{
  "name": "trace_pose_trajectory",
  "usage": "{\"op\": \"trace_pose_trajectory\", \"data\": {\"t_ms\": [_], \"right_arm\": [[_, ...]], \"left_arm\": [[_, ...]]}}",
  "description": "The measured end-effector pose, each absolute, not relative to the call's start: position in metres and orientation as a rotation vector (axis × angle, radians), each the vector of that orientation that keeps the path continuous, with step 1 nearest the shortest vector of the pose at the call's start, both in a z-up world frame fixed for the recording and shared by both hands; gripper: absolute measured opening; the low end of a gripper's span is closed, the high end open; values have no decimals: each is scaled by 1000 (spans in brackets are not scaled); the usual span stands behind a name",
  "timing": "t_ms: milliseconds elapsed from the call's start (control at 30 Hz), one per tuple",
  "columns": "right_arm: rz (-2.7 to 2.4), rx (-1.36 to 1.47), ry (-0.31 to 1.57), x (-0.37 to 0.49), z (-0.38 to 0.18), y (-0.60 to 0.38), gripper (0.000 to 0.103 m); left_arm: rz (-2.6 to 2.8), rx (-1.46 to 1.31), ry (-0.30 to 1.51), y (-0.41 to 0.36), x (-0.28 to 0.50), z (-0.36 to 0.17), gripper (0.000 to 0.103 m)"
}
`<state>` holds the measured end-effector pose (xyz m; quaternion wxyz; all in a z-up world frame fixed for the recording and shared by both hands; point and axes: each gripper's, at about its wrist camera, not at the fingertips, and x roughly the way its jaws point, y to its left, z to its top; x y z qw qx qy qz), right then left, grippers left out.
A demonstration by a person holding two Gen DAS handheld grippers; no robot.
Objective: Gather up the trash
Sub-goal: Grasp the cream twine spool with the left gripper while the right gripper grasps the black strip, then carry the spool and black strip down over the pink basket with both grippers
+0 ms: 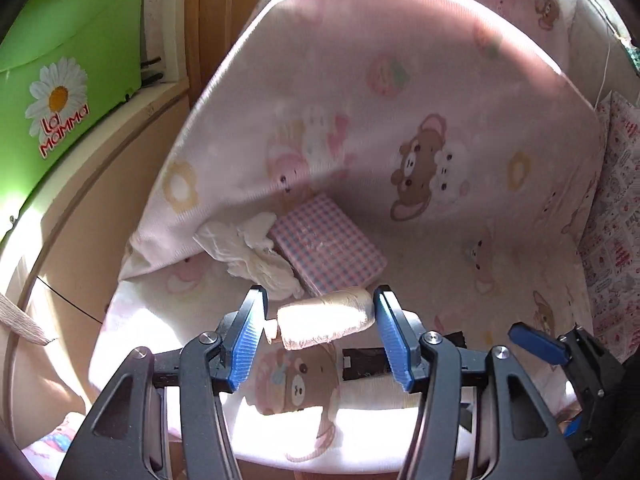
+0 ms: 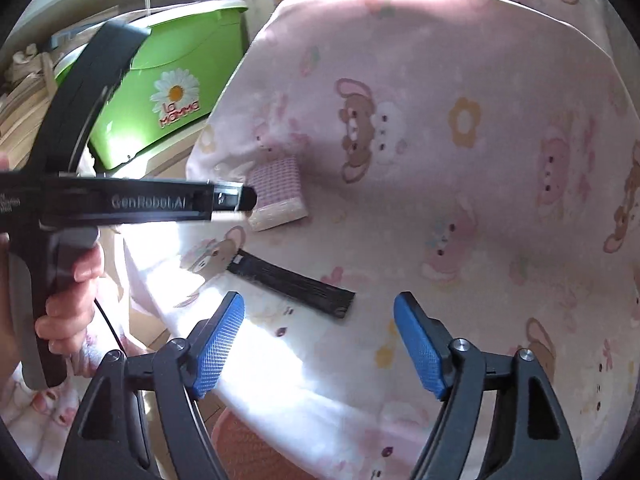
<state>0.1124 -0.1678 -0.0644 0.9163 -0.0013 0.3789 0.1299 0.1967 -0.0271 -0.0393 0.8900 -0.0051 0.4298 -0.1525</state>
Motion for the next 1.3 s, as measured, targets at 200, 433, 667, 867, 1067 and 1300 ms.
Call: {"op": "trace_pose_trajectory", "data": {"t_ms": [200,433,667,867,1067,1300], "right_arm": [[297,-110,806,133,-71,-137,79],[322,-117,907,162,-88,-130,79],[326,-147,888,165,-87,-132,66],[296,-69,897,162,-81,-154,20],[233,103,887,156,-74,-187,16],[164,178,826,138,-54,-213,16]], "left_arm": [[-199,101,631,2,181,10,54],[-137,122,582,18,179,20,54],[-151,117,581,15,176,22,54],[-148,79,607,19,182,21,54],[-149,71,609,20,183,20,54],[-185,98,612,12,177,18,54]]}}
